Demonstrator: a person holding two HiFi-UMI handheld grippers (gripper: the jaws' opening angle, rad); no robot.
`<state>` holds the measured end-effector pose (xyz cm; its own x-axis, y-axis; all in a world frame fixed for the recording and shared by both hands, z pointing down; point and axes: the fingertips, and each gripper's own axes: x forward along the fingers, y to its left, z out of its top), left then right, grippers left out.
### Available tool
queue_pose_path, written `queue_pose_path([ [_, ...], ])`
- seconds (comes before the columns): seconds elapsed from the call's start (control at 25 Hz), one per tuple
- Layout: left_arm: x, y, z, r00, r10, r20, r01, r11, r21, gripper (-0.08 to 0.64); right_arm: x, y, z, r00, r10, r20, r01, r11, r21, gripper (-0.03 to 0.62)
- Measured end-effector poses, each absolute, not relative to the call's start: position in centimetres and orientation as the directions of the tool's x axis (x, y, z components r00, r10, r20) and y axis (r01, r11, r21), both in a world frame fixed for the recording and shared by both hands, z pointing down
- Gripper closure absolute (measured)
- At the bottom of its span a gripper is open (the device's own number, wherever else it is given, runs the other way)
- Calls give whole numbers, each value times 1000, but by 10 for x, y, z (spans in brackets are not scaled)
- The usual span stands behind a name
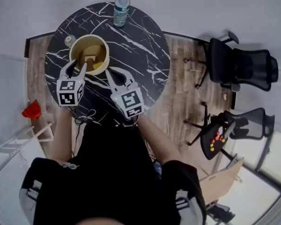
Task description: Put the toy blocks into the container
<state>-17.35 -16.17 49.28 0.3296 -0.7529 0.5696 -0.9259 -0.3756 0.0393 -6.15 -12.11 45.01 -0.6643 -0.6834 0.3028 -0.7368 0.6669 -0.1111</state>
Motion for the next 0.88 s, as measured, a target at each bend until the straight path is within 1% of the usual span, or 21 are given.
queue_pose_path([
  [0.32, -161, -117, 478, 256, -801, 542, -958, -286, 30, 416, -44, -101, 446, -686, -667, 291, -716, 690, -107, 595],
  [0.6, -147, -77, 463, 200, -844, 498, -977, -209, 37, 423, -39, -82, 428, -732, -638, 240, -672, 733, -102, 595],
  [0.88, -131, -45, 433, 140, -894, 426, -989, -143, 26, 470, -32, -63, 402, -772, -610, 180, -628, 775, -65, 595],
])
